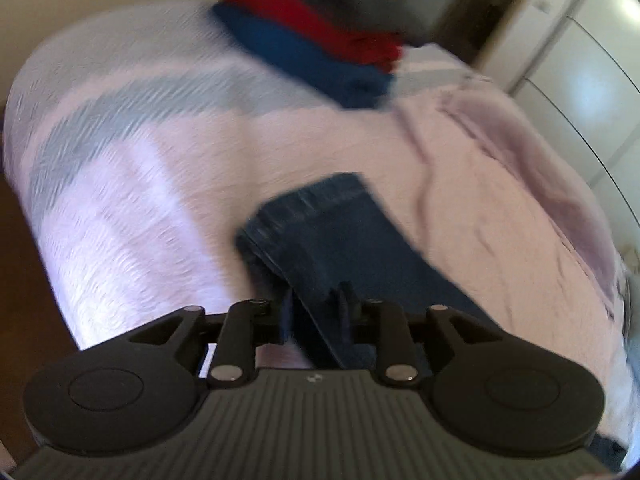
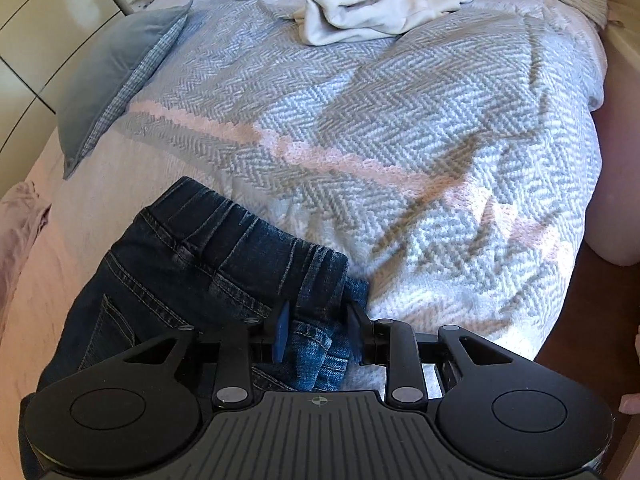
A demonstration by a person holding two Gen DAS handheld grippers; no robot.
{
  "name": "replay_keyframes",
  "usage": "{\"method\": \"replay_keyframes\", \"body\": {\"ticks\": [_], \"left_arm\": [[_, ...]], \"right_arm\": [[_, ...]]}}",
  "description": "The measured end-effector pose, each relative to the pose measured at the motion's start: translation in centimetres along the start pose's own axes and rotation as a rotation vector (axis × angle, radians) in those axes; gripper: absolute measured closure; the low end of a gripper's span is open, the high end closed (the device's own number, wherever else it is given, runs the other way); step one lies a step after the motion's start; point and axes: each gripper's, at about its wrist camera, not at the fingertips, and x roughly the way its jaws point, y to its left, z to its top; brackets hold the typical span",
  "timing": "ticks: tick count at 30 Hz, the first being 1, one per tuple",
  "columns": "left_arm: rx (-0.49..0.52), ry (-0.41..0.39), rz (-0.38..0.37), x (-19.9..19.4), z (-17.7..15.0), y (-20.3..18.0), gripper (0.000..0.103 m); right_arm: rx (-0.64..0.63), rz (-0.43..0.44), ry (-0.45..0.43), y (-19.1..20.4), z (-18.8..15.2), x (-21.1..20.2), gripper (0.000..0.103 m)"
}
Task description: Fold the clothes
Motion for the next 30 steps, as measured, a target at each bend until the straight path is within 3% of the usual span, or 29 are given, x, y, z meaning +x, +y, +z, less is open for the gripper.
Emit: {"method": "replay_keyframes", "body": {"ticks": [5, 9, 11, 13, 15, 18, 20, 22, 24, 26, 30], "left_arm": [[0.131, 0.01, 0.094, 0.8, 0.3, -0.4, 0.086], [0.121, -0.049, 0.26, -0.8, 1.0, -1.3, 0.063], [0.141, -0.118, 0.375, -1.5, 1.2, -2.6, 0.07], [0.207, -0.158, 0.419, -2.3, 1.1, -4.5, 0.07], [0.29, -0.178, 0.363, -2.8, 0.2, -6.9, 0.072], [0.443, -0.099, 0.245, -1.9, -2.3, -10.8, 0.072], [0.542, -0.016, 0.266, -0.1, -4.5, -13.0, 0.073], [0.544, 0.03, 0.305, 0.5, -6.1, -14.3, 0.09], [0.529, 0.025, 0.211, -0.9, -6.7, -16.2, 0.087], [0.582, 0.037, 0.13, -2.1, -7.5, -18.9, 0.087], [0.67, 0.2, -0.172, -3.1, -9.4, -26.1, 0.087]], "right_arm": [[-0.038, 0.01, 0.015, -0.1, 0.3, 0.2, 0.073], [-0.171, -0.064, -0.038, 1.4, 0.7, -1.2, 0.056], [-0.248, -0.109, -0.072, 2.3, 1.0, -2.1, 0.055], [-0.33, -0.159, -0.112, 3.3, 1.2, -2.9, 0.055], [-0.425, -0.145, -0.148, 4.3, 1.0, -3.3, 0.055], [-0.555, -0.053, -0.169, 5.7, 0.7, -3.2, 0.055], [-0.627, 0.002, -0.174, 6.3, 0.8, -3.0, 0.055], [-0.617, 0.024, -0.133, 5.9, 2.0, -2.3, 0.055], [-0.607, 0.045, -0.091, 5.5, 3.2, -1.6, 0.055], [-0.597, 0.066, -0.049, 5.0, 4.4, -0.8, 0.055], [-0.585, 0.133, 0.023, 4.7, 6.8, 0.5, 0.055]]}}
